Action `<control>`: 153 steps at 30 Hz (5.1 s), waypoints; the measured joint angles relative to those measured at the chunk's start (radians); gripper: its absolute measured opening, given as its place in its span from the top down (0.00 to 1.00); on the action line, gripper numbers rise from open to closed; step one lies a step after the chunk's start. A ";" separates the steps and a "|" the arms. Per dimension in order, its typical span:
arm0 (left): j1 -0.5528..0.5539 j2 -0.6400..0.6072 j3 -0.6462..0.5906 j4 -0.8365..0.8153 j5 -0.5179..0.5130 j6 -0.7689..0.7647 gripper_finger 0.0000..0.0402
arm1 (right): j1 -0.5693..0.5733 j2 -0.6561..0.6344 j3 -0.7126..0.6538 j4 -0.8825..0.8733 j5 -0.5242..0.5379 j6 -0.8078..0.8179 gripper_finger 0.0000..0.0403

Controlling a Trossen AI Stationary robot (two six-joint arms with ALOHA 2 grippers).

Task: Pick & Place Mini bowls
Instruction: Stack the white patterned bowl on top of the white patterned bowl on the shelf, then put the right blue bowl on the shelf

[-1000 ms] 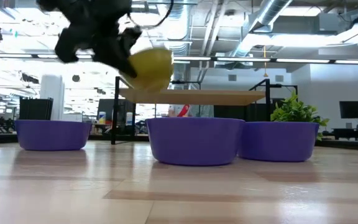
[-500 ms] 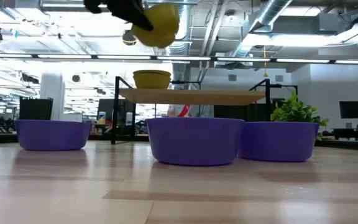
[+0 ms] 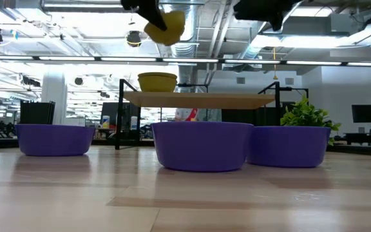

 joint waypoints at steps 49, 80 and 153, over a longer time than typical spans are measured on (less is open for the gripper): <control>0.317 0.181 0.046 -0.130 0.269 0.025 0.94 | -0.192 0.000 0.000 -0.089 -0.005 -0.079 0.73; 0.317 0.140 0.046 -0.130 0.261 -0.001 0.73 | -0.192 0.000 0.000 -0.096 -0.005 -0.080 0.73; -0.406 -0.362 -0.596 0.621 0.111 -0.961 0.73 | 0.350 -0.102 -0.003 -0.241 0.156 0.363 0.73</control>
